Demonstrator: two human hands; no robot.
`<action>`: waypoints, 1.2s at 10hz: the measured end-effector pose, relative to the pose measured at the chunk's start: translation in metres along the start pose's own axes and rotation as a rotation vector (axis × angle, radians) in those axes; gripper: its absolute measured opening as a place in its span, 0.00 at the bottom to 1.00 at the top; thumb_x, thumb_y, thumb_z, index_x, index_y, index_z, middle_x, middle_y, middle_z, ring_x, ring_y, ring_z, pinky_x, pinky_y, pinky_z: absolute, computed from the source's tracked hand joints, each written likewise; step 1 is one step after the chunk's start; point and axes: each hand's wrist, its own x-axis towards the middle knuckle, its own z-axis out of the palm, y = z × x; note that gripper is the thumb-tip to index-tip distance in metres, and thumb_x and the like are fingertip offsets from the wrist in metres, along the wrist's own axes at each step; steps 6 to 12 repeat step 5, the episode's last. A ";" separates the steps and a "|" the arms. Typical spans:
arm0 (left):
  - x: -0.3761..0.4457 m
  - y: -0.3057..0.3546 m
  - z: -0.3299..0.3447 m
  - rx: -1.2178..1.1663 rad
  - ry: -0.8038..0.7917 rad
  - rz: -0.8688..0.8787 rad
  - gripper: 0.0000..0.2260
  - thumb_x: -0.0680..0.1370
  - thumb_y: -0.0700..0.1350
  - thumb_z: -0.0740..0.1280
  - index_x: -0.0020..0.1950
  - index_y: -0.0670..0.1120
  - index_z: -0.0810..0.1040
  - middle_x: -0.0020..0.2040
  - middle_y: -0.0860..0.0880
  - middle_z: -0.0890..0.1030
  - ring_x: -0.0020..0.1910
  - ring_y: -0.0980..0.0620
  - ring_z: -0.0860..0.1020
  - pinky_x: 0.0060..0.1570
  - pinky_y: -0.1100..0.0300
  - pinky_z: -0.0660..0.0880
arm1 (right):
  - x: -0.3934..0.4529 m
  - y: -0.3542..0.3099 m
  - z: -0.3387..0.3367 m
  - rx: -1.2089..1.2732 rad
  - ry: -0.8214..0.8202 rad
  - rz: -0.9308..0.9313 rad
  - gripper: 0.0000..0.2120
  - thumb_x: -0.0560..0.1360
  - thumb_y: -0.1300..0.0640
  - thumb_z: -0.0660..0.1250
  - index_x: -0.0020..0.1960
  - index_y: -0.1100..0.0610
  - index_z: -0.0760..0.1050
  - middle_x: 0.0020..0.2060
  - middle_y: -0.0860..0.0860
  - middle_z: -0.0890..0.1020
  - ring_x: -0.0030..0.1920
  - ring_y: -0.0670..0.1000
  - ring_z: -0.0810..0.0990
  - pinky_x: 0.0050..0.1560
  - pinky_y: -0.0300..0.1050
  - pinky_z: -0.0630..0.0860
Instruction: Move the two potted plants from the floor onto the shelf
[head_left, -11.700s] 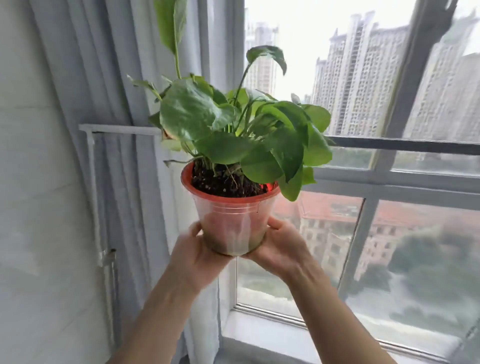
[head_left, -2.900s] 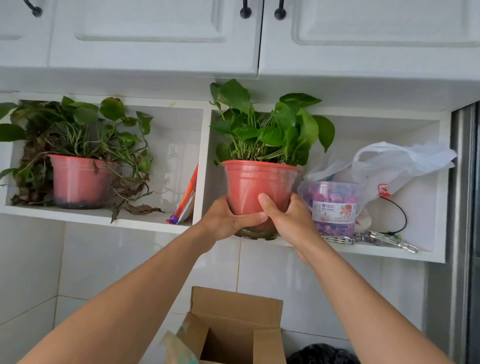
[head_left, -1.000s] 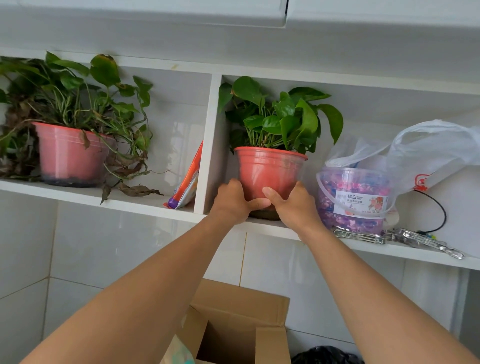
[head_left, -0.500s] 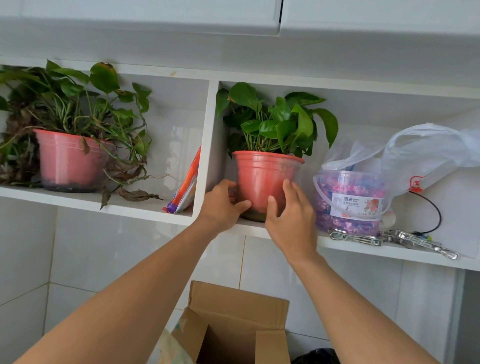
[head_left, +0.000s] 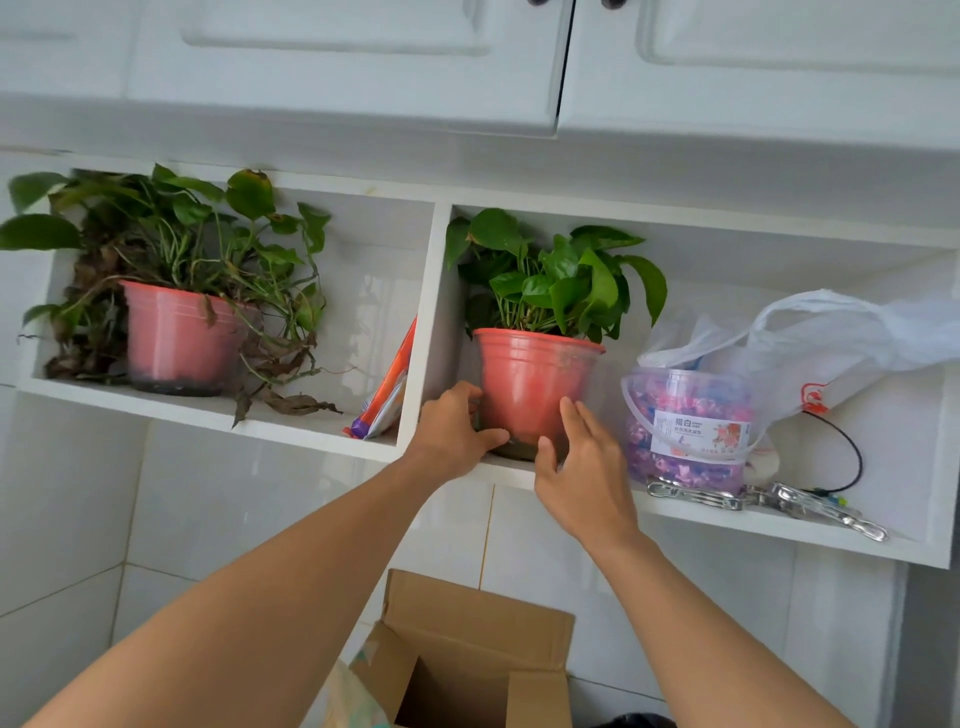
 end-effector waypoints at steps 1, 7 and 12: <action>-0.004 0.000 -0.005 0.052 0.025 0.037 0.22 0.76 0.47 0.74 0.68 0.46 0.74 0.63 0.48 0.81 0.60 0.47 0.79 0.58 0.57 0.75 | 0.000 0.001 -0.005 -0.010 -0.088 -0.007 0.30 0.81 0.52 0.63 0.80 0.59 0.59 0.79 0.57 0.63 0.78 0.57 0.63 0.75 0.50 0.62; -0.040 -0.006 -0.049 0.097 -0.182 0.061 0.20 0.80 0.46 0.68 0.73 0.51 0.72 0.71 0.49 0.75 0.70 0.47 0.73 0.65 0.53 0.72 | -0.009 -0.006 -0.053 0.140 -0.534 0.194 0.34 0.78 0.49 0.66 0.81 0.51 0.58 0.79 0.50 0.63 0.79 0.55 0.60 0.75 0.51 0.60; -0.040 -0.006 -0.049 0.097 -0.182 0.061 0.20 0.80 0.46 0.68 0.73 0.51 0.72 0.71 0.49 0.75 0.70 0.47 0.73 0.65 0.53 0.72 | -0.009 -0.006 -0.053 0.140 -0.534 0.194 0.34 0.78 0.49 0.66 0.81 0.51 0.58 0.79 0.50 0.63 0.79 0.55 0.60 0.75 0.51 0.60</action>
